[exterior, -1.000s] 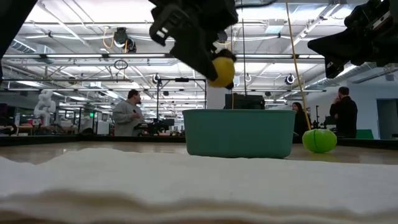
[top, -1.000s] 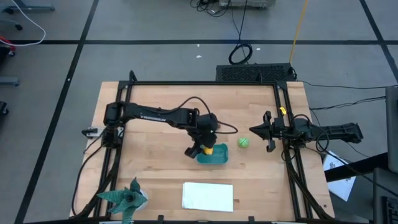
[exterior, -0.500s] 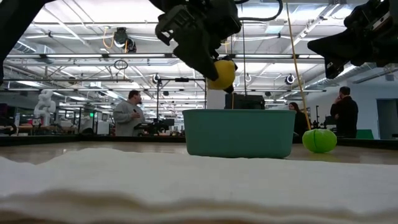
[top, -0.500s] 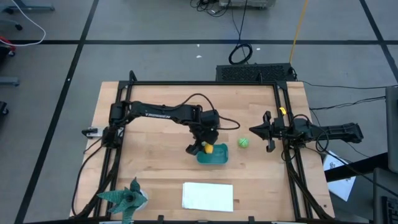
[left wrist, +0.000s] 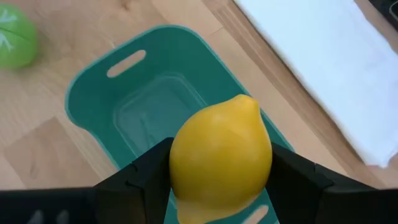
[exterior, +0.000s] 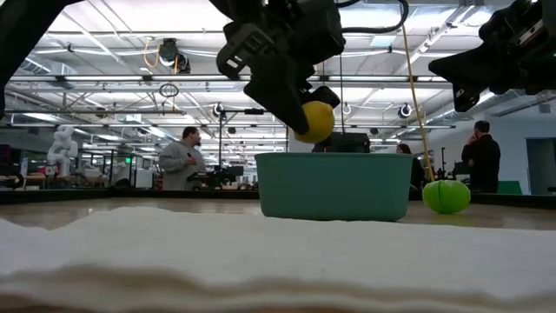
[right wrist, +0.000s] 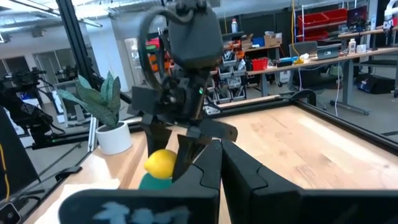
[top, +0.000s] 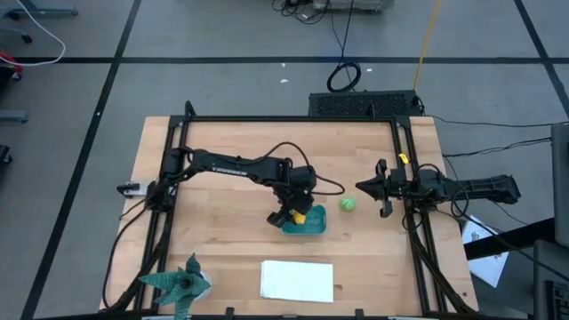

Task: Pick and placing Produce into tupperware
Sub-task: Put the yellow lemon into the green bin

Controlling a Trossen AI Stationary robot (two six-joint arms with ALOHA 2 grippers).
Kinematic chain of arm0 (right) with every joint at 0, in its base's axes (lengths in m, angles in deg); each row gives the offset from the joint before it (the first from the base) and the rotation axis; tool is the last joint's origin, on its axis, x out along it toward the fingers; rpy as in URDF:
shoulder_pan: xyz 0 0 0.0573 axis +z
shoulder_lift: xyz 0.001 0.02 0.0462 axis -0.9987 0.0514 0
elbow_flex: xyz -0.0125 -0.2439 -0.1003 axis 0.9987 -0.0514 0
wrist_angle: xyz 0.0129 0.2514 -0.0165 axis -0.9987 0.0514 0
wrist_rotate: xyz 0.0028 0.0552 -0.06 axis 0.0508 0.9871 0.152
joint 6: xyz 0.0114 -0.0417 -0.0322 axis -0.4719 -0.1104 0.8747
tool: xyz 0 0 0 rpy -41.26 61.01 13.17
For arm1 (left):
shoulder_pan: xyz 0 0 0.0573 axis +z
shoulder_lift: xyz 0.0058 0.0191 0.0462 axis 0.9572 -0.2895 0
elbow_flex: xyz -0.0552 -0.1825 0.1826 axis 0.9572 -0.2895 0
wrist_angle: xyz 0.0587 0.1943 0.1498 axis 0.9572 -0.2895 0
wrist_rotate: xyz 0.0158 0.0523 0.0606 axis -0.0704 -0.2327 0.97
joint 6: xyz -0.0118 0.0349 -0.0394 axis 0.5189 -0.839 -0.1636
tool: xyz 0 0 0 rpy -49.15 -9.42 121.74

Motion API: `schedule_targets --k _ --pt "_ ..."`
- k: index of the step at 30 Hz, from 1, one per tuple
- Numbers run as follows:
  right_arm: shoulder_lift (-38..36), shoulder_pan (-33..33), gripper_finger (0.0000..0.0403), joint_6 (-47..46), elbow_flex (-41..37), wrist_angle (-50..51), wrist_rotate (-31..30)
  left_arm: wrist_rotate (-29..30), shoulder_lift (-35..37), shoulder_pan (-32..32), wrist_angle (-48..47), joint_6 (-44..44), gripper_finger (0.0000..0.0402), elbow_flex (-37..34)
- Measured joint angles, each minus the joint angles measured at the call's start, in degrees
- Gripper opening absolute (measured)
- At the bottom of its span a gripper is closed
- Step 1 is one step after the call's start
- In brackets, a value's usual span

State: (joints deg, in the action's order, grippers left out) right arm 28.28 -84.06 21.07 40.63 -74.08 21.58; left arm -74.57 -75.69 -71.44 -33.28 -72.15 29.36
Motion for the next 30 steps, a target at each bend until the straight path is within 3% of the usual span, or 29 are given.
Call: schedule_targets --k 30 --pt "0.5 0.0 0.0000 0.0 0.0 -0.1 0.0 5.9 -2.6 -1.2 -1.6 -11.5 0.0218 0.0"
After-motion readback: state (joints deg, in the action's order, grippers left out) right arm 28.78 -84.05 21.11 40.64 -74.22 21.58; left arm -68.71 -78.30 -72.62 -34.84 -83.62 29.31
